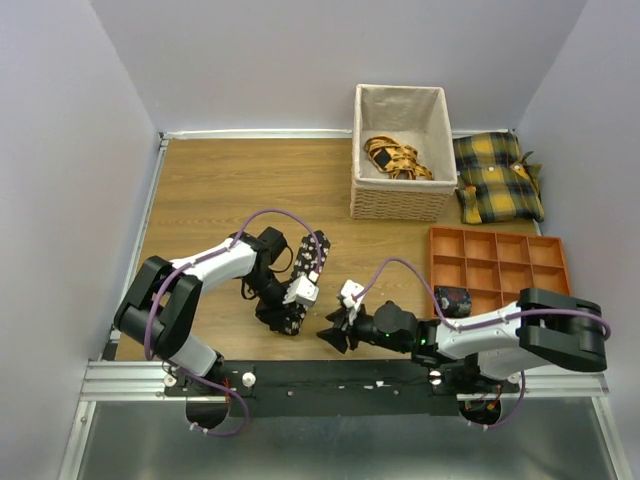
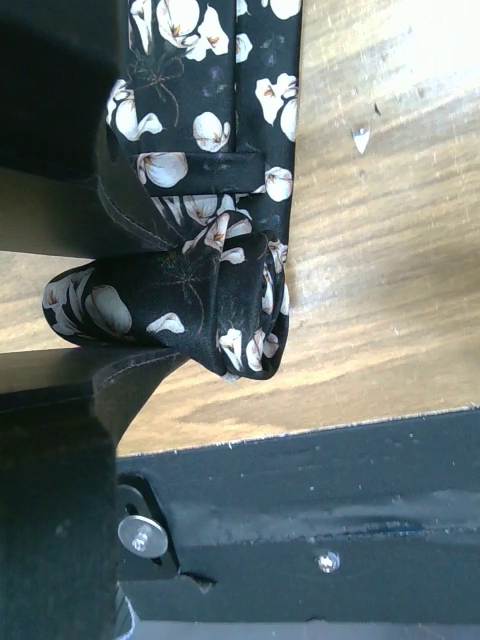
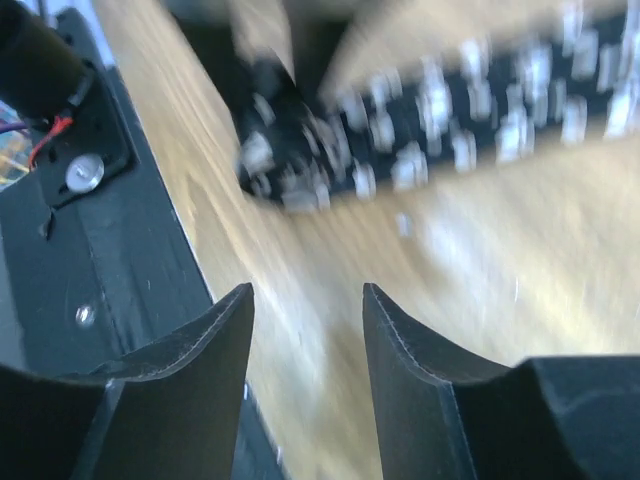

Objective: Roll the ties
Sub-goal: Roll the tie at the center of the board.

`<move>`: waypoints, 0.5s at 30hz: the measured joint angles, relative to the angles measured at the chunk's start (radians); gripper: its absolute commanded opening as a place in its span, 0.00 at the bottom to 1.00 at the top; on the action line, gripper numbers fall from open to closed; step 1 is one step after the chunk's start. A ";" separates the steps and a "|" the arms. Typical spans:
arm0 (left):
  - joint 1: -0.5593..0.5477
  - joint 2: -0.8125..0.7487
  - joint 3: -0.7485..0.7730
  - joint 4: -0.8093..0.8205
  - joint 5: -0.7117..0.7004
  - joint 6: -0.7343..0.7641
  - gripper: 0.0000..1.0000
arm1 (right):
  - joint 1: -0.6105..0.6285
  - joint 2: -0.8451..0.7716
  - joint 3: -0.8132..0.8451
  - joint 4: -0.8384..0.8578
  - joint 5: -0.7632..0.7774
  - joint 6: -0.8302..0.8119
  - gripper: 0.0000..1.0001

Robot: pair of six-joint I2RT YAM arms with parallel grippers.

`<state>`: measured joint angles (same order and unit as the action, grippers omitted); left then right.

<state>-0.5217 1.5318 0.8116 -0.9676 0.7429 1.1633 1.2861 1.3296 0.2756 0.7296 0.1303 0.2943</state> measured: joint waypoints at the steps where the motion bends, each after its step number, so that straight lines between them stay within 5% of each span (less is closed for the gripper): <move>1: 0.000 0.000 0.000 -0.001 0.002 0.000 0.01 | 0.014 0.013 0.018 0.023 0.008 -0.054 0.60; 6: 0.000 0.019 0.013 -0.010 0.006 -0.006 0.01 | 0.059 0.143 0.098 0.175 0.011 -0.240 0.63; 8: 0.000 0.031 0.020 -0.015 0.009 -0.010 0.01 | 0.081 0.218 0.130 0.233 0.011 -0.281 0.72; 15: 0.000 0.040 0.030 -0.023 0.010 -0.024 0.01 | 0.139 0.378 0.164 0.396 0.048 -0.340 0.73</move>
<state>-0.5217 1.5715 0.8413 -0.9909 0.7528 1.1397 1.4250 1.7073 0.4393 1.1252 0.1783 -0.0456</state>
